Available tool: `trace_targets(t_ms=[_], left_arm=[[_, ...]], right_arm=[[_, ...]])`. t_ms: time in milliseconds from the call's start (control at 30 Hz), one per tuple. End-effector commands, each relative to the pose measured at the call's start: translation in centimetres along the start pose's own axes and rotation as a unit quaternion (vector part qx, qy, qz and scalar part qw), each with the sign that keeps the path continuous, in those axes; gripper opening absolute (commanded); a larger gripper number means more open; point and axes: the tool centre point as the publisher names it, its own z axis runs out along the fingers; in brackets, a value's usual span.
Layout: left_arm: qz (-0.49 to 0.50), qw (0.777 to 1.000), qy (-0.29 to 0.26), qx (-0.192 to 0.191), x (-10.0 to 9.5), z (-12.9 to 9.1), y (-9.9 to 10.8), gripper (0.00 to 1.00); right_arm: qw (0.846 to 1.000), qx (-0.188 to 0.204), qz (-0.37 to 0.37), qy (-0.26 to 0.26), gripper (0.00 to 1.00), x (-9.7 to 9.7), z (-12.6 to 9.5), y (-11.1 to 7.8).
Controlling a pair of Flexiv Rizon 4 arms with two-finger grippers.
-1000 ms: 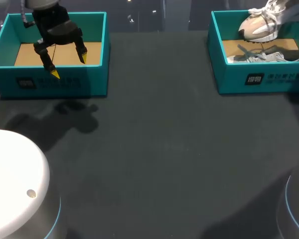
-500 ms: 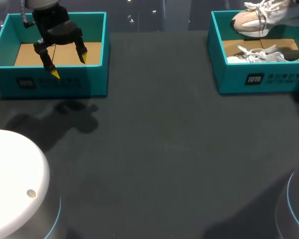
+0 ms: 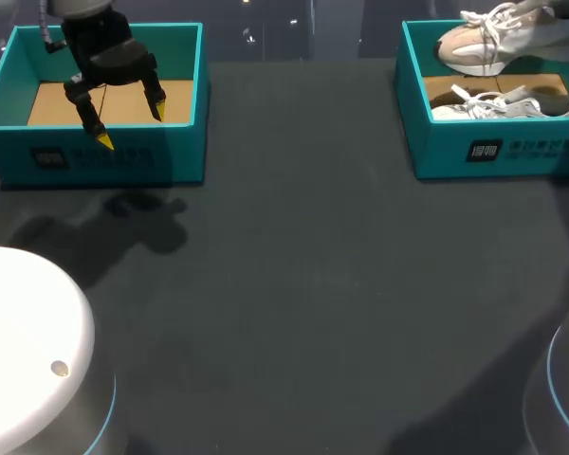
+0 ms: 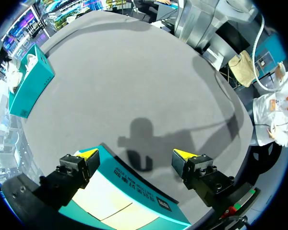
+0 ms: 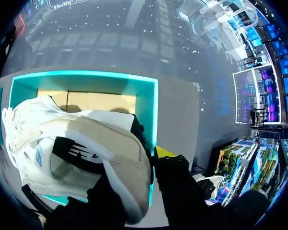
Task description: Take the shoe out of the shoebox, open the shoe tongue, remove and reinsert the insole, then place the shoe into the shoebox
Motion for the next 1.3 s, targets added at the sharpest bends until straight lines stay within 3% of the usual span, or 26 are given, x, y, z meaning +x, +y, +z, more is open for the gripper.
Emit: trace_targets(t_ms=[33,500,1300], left_arm=[[0.0,1.0,-0.001,-0.002,0.2,0.0,0.0,1.0],[0.0,1.0,-0.001,-0.002,0.2,0.0,0.0,1.0],[0.0,1.0,-0.001,-0.002,0.2,0.0,0.0,1.0]], right_arm=[[1.0,0.009,0.008,-0.003,0.0,0.4,1.3,0.9],[0.999,0.008,0.021,-0.031,0.0,1.7,4.4,1.8],[1.0,0.006,-0.005,-0.006,0.0,3.8,8.0,3.6]])
